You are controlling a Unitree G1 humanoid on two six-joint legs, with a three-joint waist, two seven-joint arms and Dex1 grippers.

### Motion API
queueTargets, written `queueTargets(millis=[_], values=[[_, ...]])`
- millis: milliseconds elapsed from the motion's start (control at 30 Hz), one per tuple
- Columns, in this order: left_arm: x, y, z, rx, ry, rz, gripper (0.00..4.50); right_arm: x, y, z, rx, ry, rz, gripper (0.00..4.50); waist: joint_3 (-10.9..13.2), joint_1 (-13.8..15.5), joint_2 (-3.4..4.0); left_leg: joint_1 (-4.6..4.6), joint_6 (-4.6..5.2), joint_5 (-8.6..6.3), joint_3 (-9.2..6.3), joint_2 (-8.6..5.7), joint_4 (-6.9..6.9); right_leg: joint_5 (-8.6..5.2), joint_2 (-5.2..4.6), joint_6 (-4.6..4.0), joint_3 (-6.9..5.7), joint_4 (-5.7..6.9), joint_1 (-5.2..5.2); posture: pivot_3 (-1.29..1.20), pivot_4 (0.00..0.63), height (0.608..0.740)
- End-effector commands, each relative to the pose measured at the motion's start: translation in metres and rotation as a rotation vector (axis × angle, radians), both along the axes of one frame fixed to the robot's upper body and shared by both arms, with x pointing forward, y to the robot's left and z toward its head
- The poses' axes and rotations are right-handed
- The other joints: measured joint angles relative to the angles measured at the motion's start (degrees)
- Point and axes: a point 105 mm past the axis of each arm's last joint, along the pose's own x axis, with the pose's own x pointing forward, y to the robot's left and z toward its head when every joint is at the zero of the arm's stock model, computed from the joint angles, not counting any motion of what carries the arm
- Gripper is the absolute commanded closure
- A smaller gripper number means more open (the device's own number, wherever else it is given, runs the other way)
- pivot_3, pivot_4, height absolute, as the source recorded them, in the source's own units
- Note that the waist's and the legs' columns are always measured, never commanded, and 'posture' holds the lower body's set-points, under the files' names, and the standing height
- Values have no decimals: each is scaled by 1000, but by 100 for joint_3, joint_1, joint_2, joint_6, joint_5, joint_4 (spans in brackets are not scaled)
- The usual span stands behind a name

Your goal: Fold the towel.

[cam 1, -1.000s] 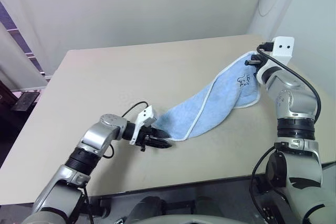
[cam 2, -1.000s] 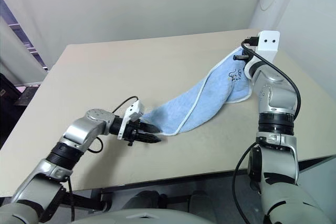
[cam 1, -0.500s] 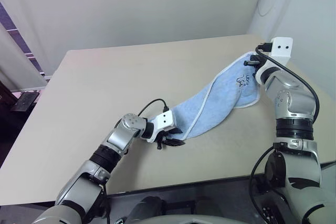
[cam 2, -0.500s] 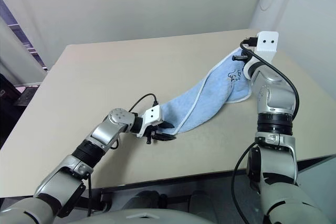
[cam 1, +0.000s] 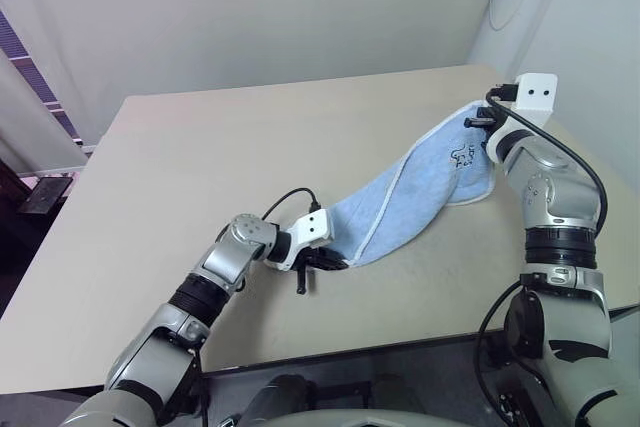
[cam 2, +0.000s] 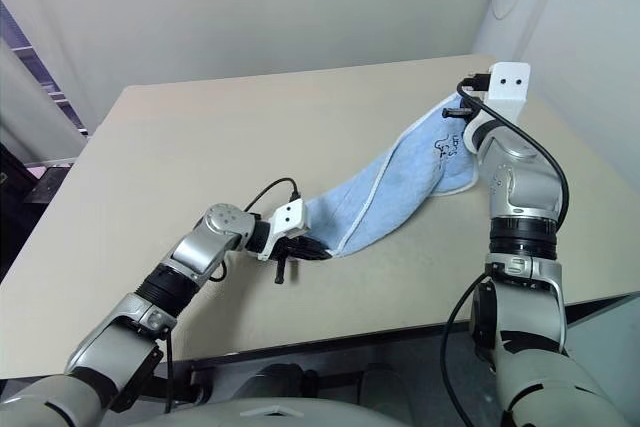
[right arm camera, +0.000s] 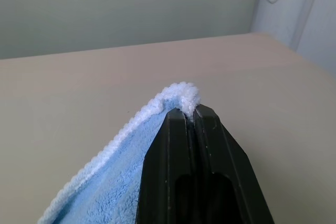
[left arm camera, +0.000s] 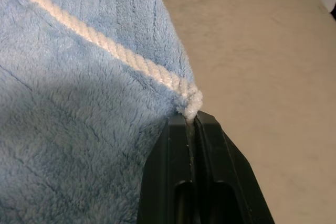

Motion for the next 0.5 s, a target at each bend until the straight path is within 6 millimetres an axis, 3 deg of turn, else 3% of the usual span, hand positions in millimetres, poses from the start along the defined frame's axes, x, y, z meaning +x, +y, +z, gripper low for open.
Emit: queueTargets(millis=[33,433,500], values=[[0,3,18,-79,67,20,4474,1,6,23,-17,-77,14,4500,0,0,0,0,0,0,0,0,0,0,0,0,0,0,0,0,0,740],[-2,14,26,-170,267,95,4474,2,11,22,-35,-73,41,4500,0,0,-1,0,0,0,-1,0,1,0,1,0,0,1,-1,0,0,740],[-4,14,26,-163,275,83,3971,2,12,23,-35,-75,46,4500,0,2,-1,0,0,0,-1,0,2,0,0,0,0,1,-1,0,0,740]])
